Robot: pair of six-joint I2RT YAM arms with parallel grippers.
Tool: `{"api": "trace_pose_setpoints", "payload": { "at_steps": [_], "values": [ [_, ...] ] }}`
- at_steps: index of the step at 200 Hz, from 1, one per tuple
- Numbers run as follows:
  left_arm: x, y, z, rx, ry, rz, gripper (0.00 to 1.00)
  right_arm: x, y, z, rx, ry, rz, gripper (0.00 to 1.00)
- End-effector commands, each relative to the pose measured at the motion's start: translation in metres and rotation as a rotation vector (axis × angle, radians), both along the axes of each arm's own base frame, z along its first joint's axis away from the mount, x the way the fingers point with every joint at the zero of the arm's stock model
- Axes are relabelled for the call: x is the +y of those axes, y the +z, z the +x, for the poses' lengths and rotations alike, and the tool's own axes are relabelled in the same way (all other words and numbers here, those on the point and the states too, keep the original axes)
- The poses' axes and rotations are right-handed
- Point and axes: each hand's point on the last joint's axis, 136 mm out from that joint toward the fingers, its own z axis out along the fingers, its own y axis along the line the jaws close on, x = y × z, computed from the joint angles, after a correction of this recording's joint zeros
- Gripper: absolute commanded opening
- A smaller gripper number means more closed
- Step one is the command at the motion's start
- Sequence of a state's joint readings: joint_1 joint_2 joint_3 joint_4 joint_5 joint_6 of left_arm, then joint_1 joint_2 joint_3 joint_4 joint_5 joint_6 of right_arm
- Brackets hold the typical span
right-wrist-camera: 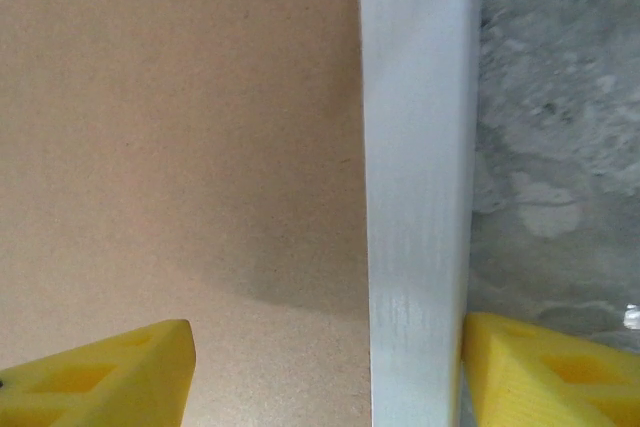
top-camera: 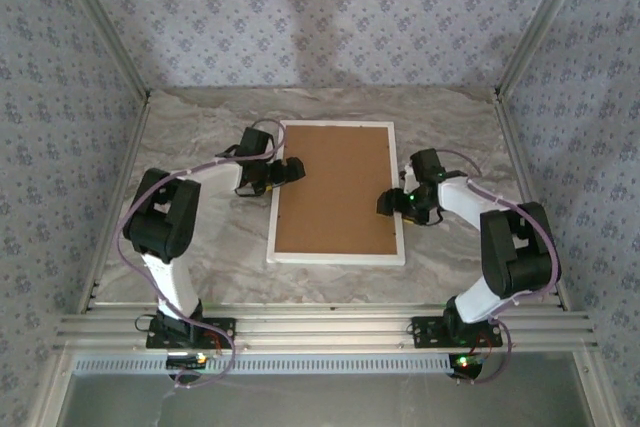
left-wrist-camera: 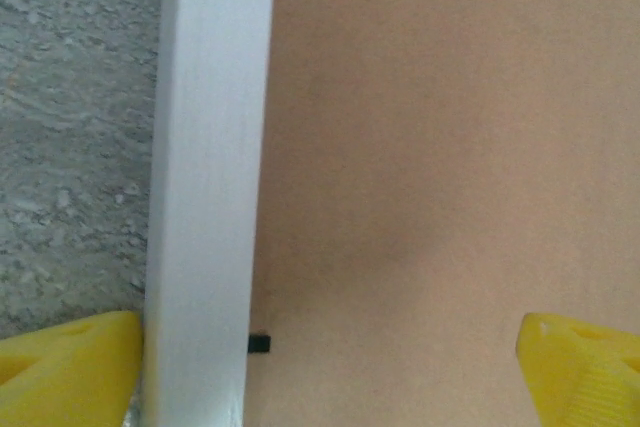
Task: Put the photo into the frame
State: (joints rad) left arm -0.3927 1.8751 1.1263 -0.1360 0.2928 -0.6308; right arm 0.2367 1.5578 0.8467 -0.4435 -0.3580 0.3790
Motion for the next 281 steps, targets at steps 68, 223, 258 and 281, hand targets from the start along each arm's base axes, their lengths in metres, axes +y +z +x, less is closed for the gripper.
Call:
{"api": "trace_pose_setpoints", "payload": {
  "at_steps": [68, 223, 258, 281],
  "values": [
    [-0.037, 0.047, 0.076, -0.126, -0.099, -0.030, 0.95, 0.069, 0.029, -0.031, -0.077, 0.072, 0.089, 0.71],
    [0.061, 0.073, -0.092, 0.042, 0.052, 0.162, 0.99, -0.038, 0.058, 0.190, -0.216, -0.068, -0.082, 0.91],
    [0.071, 0.048, -0.152, 0.135, 0.102, 0.152, 0.99, -0.054, 0.053, 0.250, -0.282, -0.089, -0.092, 0.91],
    [0.065, 0.028, -0.169, 0.181, 0.118, 0.096, 0.99, -0.058, 0.038, 0.270, -0.261, -0.071, -0.095, 0.91]
  ]
}}
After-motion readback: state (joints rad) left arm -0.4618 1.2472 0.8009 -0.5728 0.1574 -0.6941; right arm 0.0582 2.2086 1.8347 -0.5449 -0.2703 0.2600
